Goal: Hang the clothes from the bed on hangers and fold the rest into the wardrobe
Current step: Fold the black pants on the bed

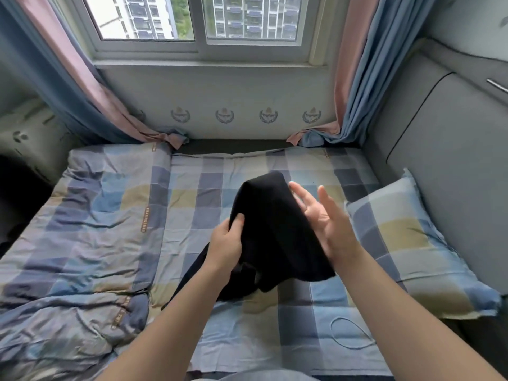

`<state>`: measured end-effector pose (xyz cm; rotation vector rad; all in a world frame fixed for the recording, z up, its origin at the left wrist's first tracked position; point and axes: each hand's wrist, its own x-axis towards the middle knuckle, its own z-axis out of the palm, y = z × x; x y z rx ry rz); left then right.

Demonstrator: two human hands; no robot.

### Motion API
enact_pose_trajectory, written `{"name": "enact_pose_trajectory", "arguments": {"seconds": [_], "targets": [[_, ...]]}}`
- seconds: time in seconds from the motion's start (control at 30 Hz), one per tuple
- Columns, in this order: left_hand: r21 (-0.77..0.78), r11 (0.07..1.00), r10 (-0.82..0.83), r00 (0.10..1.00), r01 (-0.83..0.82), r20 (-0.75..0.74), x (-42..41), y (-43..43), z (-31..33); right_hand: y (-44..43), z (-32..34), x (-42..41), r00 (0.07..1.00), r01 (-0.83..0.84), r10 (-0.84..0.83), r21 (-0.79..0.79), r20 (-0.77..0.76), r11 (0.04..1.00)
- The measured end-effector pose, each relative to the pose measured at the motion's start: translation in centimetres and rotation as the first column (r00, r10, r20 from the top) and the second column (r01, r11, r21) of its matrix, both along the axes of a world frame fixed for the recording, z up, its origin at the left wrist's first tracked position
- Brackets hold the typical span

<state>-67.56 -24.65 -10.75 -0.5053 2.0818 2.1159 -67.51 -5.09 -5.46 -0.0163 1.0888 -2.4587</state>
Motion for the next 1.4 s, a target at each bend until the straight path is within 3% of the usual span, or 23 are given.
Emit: {"name": "enact_pose_trajectory", "arguments": {"seconds": [0.07, 0.17, 0.27, 0.33, 0.43, 0.5, 0.57, 0.63, 0.67, 0.73, 0.8, 0.9, 1.0, 1.17, 1.27, 1.4], "targets": [[0.121, 0.984, 0.115, 0.982, -0.134, 0.153, 0.0, -0.5, 0.5, 0.0, -0.9, 1.2, 1.0, -0.029, 0.029, 0.006, 0.005, 1.0], [0.234, 0.94, 0.192, 0.951, -0.249, 0.241, 0.0, -1.0, 1.5, -0.4, -2.7, 3.2, 0.99, -0.138, 0.134, 0.288, 0.033, 0.948], [0.285, 0.935, 0.152, 0.964, -0.212, 0.218, 0.3, -1.1, 2.4, -1.9, -3.3, 5.0, 0.969, -0.221, 0.246, 0.578, 0.036, 0.785], [0.298, 0.947, 0.057, 0.978, -0.117, 0.202, 0.7, -0.7, 2.6, -3.0, -3.5, 5.7, 0.98, -0.131, 0.199, 0.651, -0.031, 0.748], [0.313, 0.95, -0.036, 0.982, -0.024, 0.186, 1.3, -0.4, 2.4, -3.3, -4.2, 5.7, 0.979, 0.176, -0.065, 0.649, -0.191, 0.741], [0.305, 0.952, -0.092, 0.98, 0.035, 0.175, 1.5, -0.6, 2.1, -2.3, -3.8, 5.6, 0.965, 0.258, -0.15, 0.686, -0.215, 0.68], [0.174, 0.971, -0.195, 0.961, 0.161, 0.198, 1.8, -0.7, 1.8, -0.7, -2.6, 5.5, 0.95, 0.305, -0.137, 0.746, -0.279, 0.592], [-0.11, 0.937, -0.296, 0.922, 0.33, 0.249, 2.1, -0.6, 1.6, 1.0, -0.5, 5.1, 0.924, 0.361, -0.093, 0.766, -0.37, 0.532], [-0.283, 0.863, -0.347, 0.897, 0.42, 0.273, 2.2, -0.5, 1.6, 1.8, 0.8, 4.9, 0.907, 0.388, -0.062, 0.768, -0.417, 0.51], [-0.589, 0.621, -0.418, 0.854, 0.518, 0.311, 2.3, 0.0, 1.5, 3.2, 3.5, 4.6, 0.873, 0.418, 0.037, 0.784, -0.487, 0.458], [-0.708, 0.503, -0.518, 0.829, 0.496, 0.212, 2.1, 1.1, 2.1, 4.3, 5.9, 4.5, 0.842, 0.411, 0.174, 0.816, -0.511, 0.406], [-0.641, 0.521, -0.768, 0.637, 0.564, -0.065, 1.6, 3.7, 3.6, 5.2, 8.9, 4.4, 0.785, 0.415, 0.304, 0.822, -0.54, 0.39], [-0.412, 0.523, -0.841, 0.532, 0.746, -0.103, 1.6, 6.1, 3.8, 6.0, 11.2, 3.7, 0.728, 0.481, 0.296, 0.768, -0.619, 0.423], [-0.395, 0.514, -0.837, 0.545, 0.761, -0.04, 2.4, 7.4, 1.6, 7.3, 13.2, 2.1, 0.655, 0.61, 0.195, 0.662, -0.73, 0.435], [-0.412, 0.477, -0.838, 0.543, 0.776, 0.052, 3.1, 6.7, 0.9, 7.8, 12.8, 1.3, 0.663, 0.63, 0.09, 0.619, -0.743, 0.469], [-0.365, 0.587, -0.763, 0.644, 0.723, 0.05, 3.5, 5.8, 0.7, 8.0, 10.8, 0.1, 0.677, 0.681, -0.078, 0.582, -0.732, 0.445]]}}
